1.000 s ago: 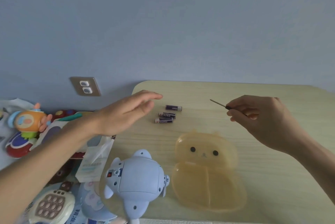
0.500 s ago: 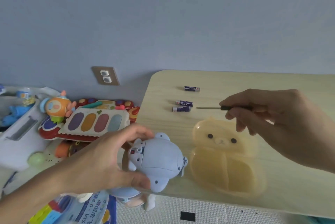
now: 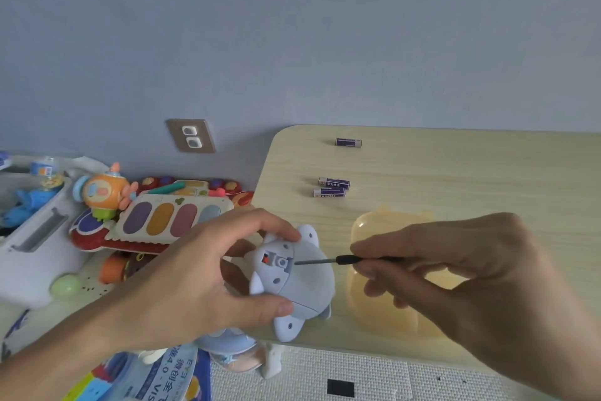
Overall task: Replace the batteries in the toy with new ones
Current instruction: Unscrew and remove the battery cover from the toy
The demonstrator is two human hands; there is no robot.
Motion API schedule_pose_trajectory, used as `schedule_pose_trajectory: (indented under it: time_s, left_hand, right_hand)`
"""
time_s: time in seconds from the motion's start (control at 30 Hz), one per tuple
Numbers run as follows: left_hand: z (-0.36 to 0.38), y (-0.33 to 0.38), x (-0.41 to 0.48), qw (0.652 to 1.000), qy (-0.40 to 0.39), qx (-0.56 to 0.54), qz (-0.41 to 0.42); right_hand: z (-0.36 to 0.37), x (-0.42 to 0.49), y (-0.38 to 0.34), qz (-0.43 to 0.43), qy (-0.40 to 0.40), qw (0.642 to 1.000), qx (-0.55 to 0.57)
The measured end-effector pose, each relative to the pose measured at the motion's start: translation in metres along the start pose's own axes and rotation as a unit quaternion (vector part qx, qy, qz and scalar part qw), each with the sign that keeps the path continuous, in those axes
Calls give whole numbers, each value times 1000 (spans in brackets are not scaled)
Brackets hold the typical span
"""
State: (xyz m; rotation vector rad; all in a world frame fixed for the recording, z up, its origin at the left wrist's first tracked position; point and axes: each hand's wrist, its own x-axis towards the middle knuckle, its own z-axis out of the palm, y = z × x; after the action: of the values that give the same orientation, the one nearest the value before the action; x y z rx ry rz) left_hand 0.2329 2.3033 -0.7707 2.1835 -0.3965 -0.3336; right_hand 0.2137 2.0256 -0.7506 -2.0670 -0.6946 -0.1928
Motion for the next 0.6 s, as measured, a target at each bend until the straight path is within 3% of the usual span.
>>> schedule_pose_trajectory:
  time_s: [0.07,0.1,0.2,0.27,0.5,0.6]
  left_hand:
    - [1,0,0,1000,1,9,6]
    - [1,1,0,1000,2,14,8]
    - [1,2,-1,1000,4,25,14]
    - [1,2,-1,999,7,25,19]
    - [1,-1,-2,998,20,37,35]
    - [2,-2,-2,998,27,43,40]
  right_hand:
    - [1,-24,8,76,-45,996,-21]
    - [5,-29,25,79,-14,997,-10]
    - [6,-3,14,2,-49,998,-41]
    - [5,1,-10,-16,23,999,-35]
    - [24,-1,21,33,-54,997,-42]
    - [12,6,-4,-26,17,994,-101]
